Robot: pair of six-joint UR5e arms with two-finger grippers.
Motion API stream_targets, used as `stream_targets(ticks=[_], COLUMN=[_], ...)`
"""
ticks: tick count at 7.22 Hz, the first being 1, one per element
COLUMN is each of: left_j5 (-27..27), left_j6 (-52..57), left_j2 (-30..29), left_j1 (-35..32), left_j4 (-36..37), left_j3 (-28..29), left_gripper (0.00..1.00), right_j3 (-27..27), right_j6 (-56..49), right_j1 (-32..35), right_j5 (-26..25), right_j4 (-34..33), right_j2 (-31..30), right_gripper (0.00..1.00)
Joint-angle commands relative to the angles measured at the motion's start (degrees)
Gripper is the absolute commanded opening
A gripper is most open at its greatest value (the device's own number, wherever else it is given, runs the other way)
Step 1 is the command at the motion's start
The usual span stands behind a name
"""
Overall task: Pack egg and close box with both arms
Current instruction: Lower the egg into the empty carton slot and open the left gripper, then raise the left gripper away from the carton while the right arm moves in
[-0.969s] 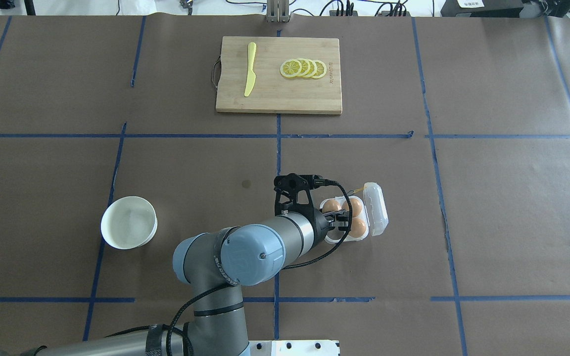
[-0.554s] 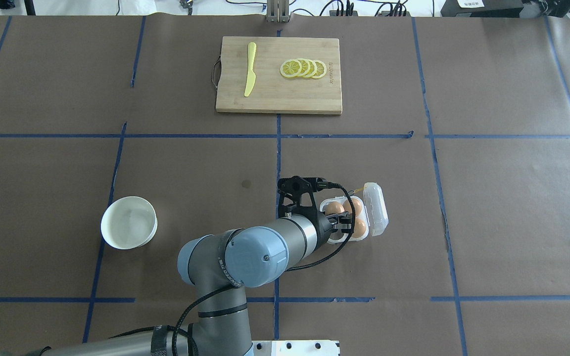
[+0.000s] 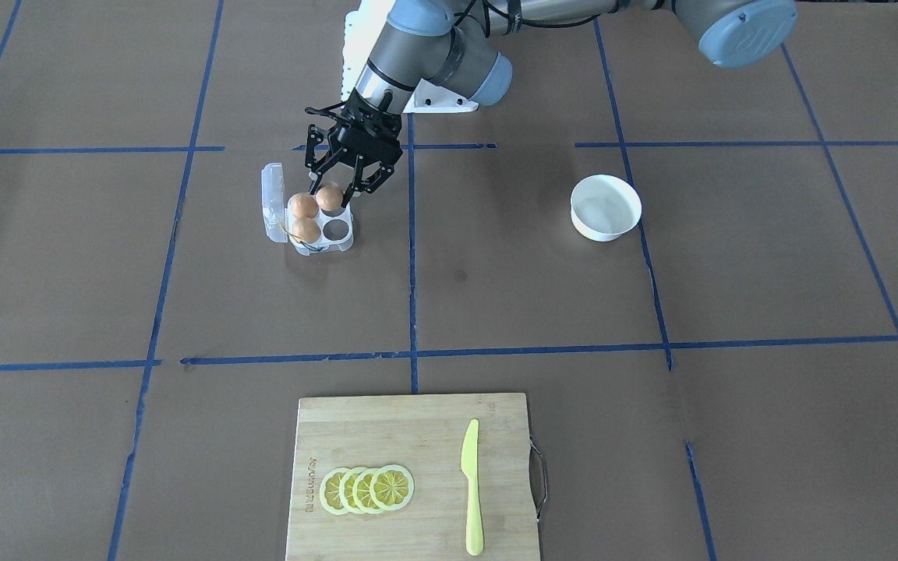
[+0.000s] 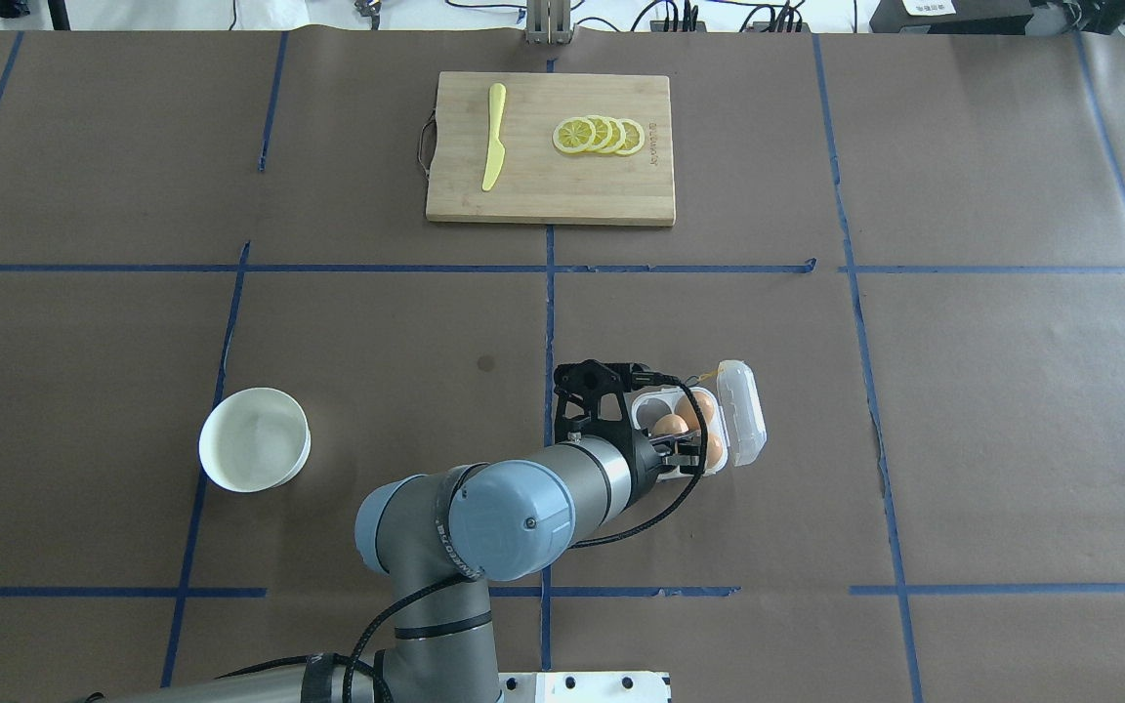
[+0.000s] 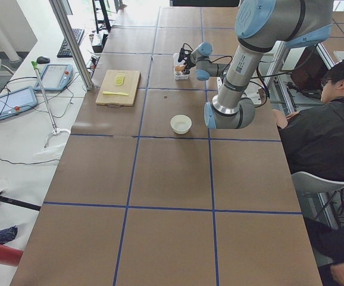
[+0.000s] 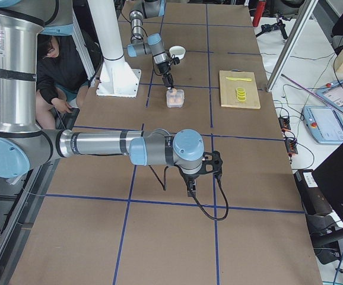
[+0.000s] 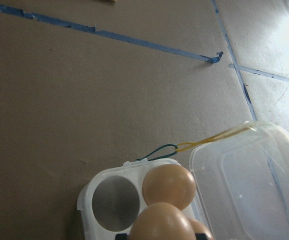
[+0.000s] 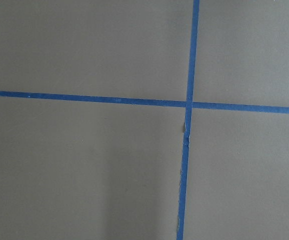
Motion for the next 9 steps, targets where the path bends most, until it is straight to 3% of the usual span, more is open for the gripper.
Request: stream_targets(ticks=[1,4,5,6,9], left_j5=[0.0,-1.0,-5.1,-10.4,-13.7], left_j6=[-0.1,0.2,0.3,0.3,7.4], left_j2=[-0.3,-0.1,1.0,2.4,2.9], left_j1=[0.1,-1.7,-4.2,-6.9,-11.3], left_j4=[0.0,-1.3,-0.1,4.2,23.7], left_j3=[-0.1,-1.8,-4.2,-7.2,-17.6], left_gripper=[0.99,0.99,0.99,0.99,1.00], right_j3=[0.0,0.1,0.4,0.6,9.3], right_j6=[0.0,0.1,0.1,0.6,15.6], right_j1=[0.0,0.0,0.0,0.0,-5.6], right_j5=[0.0,0.0,0.3,0.9,1.1], right_j4=[0.0,0.0,0.0,0.2,0.4], right_j2=[0.1,0.1,0.2,0.3,0.2], right_gripper=[1.00,1.00,1.00,1.00,1.00])
